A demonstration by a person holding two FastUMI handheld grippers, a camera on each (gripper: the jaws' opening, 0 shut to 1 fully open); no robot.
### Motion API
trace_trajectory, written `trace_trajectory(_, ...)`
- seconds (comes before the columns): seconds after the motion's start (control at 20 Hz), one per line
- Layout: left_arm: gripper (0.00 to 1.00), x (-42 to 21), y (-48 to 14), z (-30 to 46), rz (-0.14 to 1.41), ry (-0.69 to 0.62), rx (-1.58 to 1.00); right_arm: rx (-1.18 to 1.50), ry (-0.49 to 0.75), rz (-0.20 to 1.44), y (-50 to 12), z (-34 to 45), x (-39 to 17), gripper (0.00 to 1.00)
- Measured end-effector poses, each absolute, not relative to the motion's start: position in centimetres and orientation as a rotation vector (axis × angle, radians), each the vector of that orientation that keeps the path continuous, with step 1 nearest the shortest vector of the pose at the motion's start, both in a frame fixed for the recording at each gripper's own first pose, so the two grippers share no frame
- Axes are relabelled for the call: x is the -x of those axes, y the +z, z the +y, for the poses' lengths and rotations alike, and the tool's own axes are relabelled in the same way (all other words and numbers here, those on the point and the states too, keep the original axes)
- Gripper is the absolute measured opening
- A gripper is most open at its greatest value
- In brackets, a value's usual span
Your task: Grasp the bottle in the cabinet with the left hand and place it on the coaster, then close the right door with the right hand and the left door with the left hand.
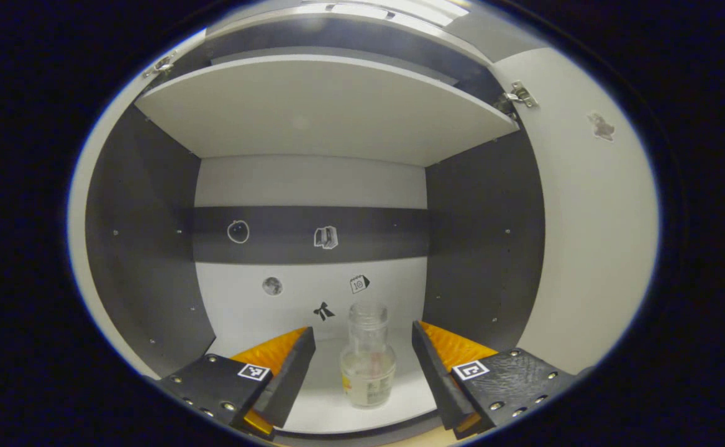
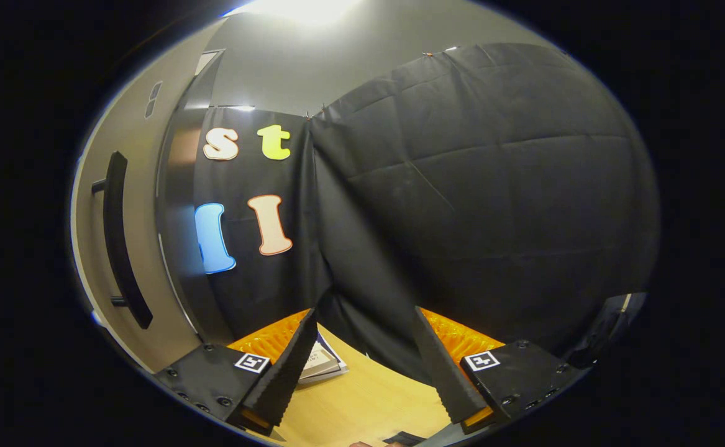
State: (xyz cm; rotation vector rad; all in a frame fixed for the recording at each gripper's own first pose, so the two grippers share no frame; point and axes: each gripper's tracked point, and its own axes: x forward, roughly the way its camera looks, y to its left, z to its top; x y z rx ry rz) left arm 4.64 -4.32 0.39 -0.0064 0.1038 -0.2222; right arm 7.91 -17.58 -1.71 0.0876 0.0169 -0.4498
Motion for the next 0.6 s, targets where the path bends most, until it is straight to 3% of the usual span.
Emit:
trace_trajectory(0.4, 0.86, -4.5, 1.3, -4.8, 0.097, -0.258, -0.013, -0.093, -0.493, 0.037, -2.7, -19.6, -8.4, 0.98)
trace_trajectory(0.6, 0.49, -6.2, 0.2, -5.8, 0.115, -0.307, -0.027, -0.097, -0.502, 0.049, -2.9, -20.3, -9.5, 0.98)
